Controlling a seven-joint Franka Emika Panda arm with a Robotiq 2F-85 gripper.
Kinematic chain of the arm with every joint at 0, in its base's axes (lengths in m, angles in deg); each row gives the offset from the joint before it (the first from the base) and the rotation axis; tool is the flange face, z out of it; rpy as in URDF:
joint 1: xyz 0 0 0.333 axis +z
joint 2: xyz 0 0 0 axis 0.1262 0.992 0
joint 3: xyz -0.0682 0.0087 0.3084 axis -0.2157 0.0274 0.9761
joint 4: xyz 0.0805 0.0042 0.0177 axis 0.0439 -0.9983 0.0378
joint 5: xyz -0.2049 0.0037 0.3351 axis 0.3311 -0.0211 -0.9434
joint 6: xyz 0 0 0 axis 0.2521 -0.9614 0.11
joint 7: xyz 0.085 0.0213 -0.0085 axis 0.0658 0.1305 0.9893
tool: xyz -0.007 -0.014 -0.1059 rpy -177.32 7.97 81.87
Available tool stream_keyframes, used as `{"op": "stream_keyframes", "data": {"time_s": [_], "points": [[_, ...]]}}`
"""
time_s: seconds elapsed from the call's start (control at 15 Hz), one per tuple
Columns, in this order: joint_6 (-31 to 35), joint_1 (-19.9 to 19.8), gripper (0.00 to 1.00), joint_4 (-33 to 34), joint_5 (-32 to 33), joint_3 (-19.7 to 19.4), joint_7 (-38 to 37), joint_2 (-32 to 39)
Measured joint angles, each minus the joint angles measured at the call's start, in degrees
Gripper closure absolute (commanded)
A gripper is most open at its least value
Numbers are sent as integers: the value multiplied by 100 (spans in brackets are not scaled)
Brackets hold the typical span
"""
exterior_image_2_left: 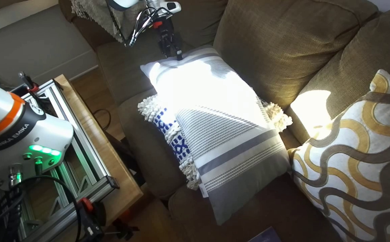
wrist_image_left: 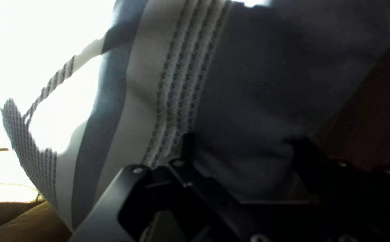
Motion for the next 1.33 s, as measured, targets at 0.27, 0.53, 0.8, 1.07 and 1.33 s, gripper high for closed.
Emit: {"op": "stream_keyframes", "data": {"time_s": [0.27,0.53,0.8,1.07,1.33], "points": [[-387,55,86,263,0,-28,38,133],[-620,48,100,393,-2,-28,242,95],[-1010,-3,98,415,-7,-39,377,-380],[-1856,55,98,459,167,-24,488,-1133],[-2425,122,98,638,457,289,519,-1793]]}}
